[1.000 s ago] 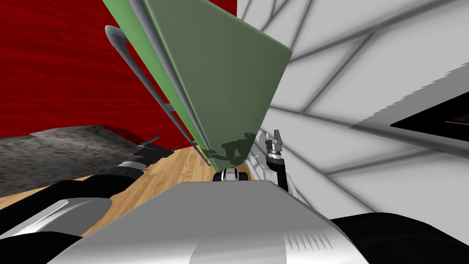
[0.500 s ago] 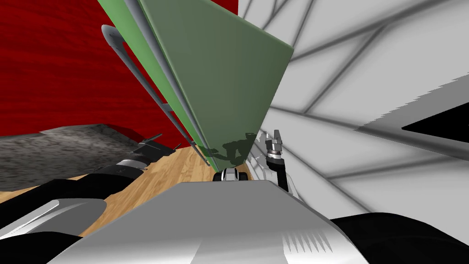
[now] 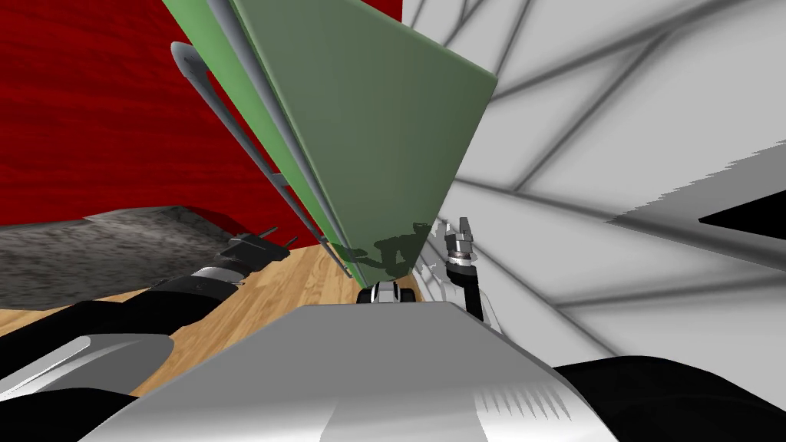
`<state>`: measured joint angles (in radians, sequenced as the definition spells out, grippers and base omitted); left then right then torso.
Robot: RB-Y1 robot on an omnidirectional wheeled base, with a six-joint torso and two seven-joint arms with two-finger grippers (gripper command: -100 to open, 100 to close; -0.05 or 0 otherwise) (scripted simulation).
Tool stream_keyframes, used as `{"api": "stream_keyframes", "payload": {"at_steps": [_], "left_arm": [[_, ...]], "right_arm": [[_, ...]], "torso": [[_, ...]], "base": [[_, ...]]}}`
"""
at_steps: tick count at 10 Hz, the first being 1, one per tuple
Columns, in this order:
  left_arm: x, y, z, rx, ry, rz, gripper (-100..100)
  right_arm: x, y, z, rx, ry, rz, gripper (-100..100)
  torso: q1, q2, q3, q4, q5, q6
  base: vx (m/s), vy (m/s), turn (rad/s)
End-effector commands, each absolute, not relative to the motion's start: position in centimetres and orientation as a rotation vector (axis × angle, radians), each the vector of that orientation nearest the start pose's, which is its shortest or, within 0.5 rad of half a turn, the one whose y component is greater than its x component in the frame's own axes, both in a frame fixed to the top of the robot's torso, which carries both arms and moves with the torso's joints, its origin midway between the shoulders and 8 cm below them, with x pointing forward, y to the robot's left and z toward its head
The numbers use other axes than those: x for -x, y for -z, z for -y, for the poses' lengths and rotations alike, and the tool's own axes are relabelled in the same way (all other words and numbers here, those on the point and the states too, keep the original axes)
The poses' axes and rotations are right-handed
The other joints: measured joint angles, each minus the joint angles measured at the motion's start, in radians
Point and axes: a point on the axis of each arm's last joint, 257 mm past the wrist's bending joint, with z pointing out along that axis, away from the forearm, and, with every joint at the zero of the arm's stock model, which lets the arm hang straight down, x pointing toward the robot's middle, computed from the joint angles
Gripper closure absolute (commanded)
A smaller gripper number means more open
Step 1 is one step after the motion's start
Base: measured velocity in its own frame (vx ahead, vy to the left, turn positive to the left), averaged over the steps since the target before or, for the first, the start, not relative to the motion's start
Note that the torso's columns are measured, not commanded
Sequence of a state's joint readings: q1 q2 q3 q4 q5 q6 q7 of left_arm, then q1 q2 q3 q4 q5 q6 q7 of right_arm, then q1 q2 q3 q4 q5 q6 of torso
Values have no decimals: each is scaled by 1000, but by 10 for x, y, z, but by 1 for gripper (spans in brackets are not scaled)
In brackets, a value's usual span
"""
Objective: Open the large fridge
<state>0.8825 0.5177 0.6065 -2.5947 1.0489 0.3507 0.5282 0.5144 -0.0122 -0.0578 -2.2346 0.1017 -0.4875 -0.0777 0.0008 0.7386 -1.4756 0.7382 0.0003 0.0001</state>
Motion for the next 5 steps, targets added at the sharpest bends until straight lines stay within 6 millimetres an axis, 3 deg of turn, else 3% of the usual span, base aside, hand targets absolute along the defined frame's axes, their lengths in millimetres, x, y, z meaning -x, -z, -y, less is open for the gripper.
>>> {"api": "stream_keyframes", "payload": {"at_steps": [1, 5], "left_arm": [[-317, 43, -386, 1731, 1611, -867, 100], [-324, 41, -370, 1718, 1649, -924, 100]], "right_arm": [[-352, 3, 291, -668, -1230, -708, 0], [-352, 3, 291, -668, -1230, -709, 0]], "torso": [[8, 3, 1, 1, 2, 1], [0, -1, -1, 0, 0, 0]], "base": [[-63, 219, -65], [-77, 289, -116]]}}
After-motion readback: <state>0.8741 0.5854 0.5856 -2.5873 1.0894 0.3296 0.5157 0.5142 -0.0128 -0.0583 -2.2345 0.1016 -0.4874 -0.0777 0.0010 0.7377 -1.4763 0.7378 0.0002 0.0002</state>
